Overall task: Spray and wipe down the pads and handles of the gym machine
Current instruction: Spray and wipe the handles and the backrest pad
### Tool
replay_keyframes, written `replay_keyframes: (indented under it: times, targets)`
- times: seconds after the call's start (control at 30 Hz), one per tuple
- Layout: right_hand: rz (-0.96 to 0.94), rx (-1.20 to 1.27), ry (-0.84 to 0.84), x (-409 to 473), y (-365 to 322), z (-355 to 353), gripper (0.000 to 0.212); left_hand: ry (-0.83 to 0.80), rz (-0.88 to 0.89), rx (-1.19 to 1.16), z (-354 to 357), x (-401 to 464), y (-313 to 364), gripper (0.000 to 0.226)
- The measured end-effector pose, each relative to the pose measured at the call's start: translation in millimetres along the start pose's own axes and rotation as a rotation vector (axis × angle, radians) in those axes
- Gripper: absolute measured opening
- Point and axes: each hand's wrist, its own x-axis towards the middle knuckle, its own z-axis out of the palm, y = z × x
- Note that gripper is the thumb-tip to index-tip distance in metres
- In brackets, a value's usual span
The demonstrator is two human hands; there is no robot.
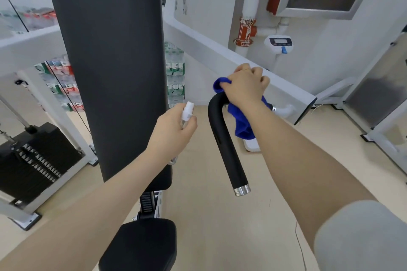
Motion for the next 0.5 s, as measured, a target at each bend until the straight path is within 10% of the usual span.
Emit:
replay_keyframes:
  times: [0.1,0.3,0.5]
  targets:
    - [0.046,0.027,0.075,-16,10,4,0.041,-0.018,0.012,-0.008,2,1,9,0.019]
    - [-0.472,0.034,-0.048,-43,-10,5,0.046,-0.031,-0.014,-0.043,12,8,16,0.017]
    - [-0.133,0.081,0.139,-30,15,18,0.048,-0.065,0.008,-0.053,16,8,20,0.020]
